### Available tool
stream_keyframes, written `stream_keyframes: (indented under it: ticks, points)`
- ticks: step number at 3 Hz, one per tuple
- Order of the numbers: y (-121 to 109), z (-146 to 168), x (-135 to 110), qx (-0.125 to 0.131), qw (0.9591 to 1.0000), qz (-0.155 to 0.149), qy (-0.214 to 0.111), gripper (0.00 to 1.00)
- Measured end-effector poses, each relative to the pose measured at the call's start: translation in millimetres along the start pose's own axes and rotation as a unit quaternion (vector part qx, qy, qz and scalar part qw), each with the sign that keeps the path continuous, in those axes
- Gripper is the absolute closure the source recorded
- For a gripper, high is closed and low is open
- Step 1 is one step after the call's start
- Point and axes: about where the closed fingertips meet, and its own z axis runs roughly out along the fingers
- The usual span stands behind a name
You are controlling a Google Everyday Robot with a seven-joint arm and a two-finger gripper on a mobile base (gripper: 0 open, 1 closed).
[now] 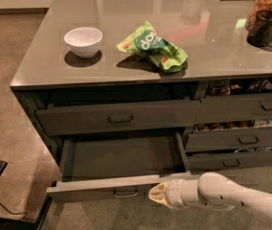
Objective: Close middle drawer
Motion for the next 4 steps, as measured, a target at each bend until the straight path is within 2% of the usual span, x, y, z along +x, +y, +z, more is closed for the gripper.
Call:
stream_keyframes:
  ticks: [1,2,3,4]
  points:
    - [-7,21,4,0.021,0.9995,-0.009,-0.021,1.00]
    - [-19,31,7,0.061,0.9974,-0.016,-0.035,1.00]
    - [-40,27,10,0.120,0.9914,-0.020,-0.046,1.00]
    - [-64,24,13,0.169,0.9839,-0.023,-0.053,1.00]
